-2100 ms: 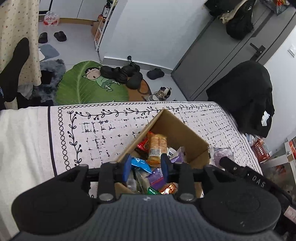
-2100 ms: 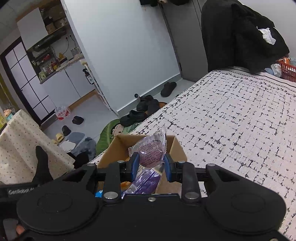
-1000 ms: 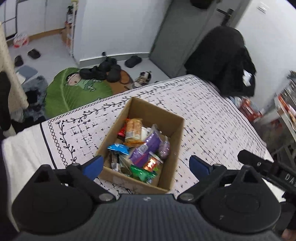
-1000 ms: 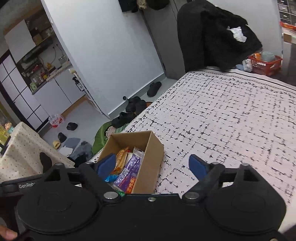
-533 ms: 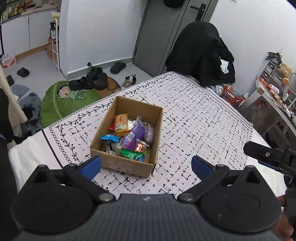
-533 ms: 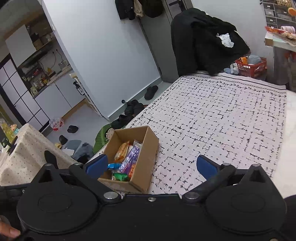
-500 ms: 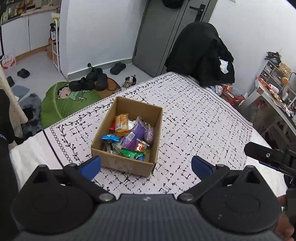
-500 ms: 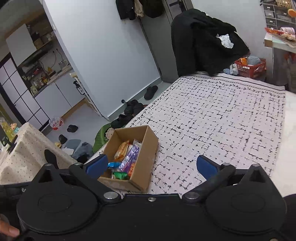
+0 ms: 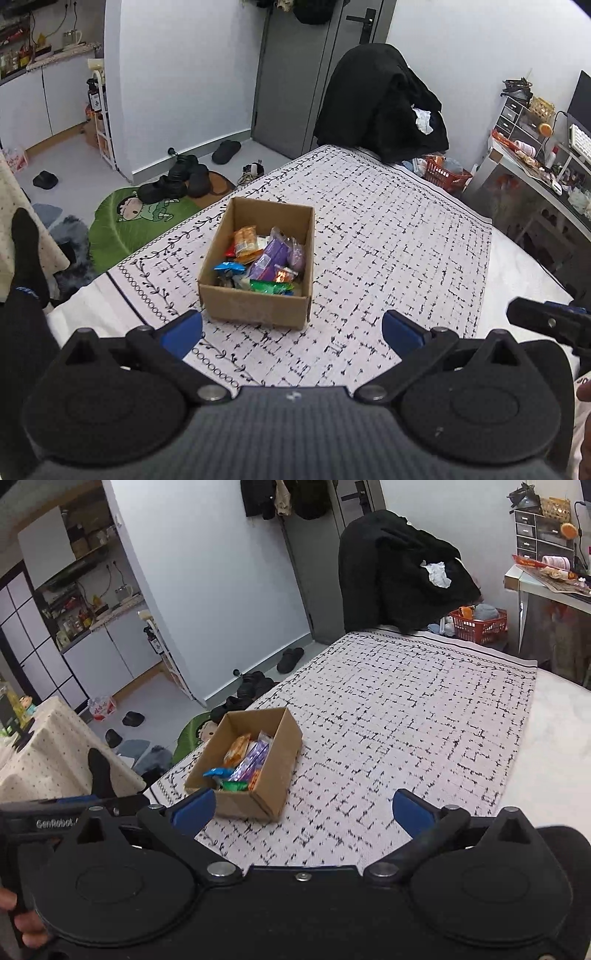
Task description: Organize snacks
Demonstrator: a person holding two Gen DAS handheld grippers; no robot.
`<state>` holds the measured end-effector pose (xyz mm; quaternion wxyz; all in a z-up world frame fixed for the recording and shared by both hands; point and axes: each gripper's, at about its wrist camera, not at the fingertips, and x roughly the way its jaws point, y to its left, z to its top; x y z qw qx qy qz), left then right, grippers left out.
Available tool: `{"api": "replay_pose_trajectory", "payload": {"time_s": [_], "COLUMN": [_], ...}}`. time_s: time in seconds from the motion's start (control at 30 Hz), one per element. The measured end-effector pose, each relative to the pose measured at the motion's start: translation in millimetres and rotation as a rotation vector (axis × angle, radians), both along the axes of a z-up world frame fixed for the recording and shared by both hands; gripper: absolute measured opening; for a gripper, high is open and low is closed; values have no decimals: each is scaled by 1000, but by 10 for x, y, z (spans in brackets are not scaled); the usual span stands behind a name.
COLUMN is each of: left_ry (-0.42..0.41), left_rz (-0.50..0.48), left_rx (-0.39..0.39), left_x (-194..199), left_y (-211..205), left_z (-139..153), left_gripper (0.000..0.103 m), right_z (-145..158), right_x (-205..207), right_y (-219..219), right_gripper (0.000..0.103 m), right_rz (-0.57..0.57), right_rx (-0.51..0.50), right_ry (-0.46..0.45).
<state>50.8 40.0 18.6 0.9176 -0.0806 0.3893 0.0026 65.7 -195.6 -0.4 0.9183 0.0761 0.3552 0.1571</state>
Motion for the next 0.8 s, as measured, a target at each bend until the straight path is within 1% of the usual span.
{"api": "replay_pose_trajectory", "payload": {"time_s": [0.2, 0.43, 0.53, 0.8], "left_ry": [-22, -57, -74, -100], "left_rz": [-8, -23, -22, -24], "left_rx": [21, 58, 65, 75], "left_x": [-275, -530, -599, -728], "left_y": [25, 20, 31, 14], "left_z": [1, 67, 94, 117], "left_gripper": [103, 103, 103, 103], "right_z": [0, 75, 90, 65], "right_x": [-272, -433, -520, -630], "right_y": [13, 125, 158, 158], "right_gripper": [103, 103, 103, 103], "right_rz": [3, 22, 24, 11], "right_rx": [-6, -19, -23, -31], "right_ry": [-18, -52, -70, -80]}}
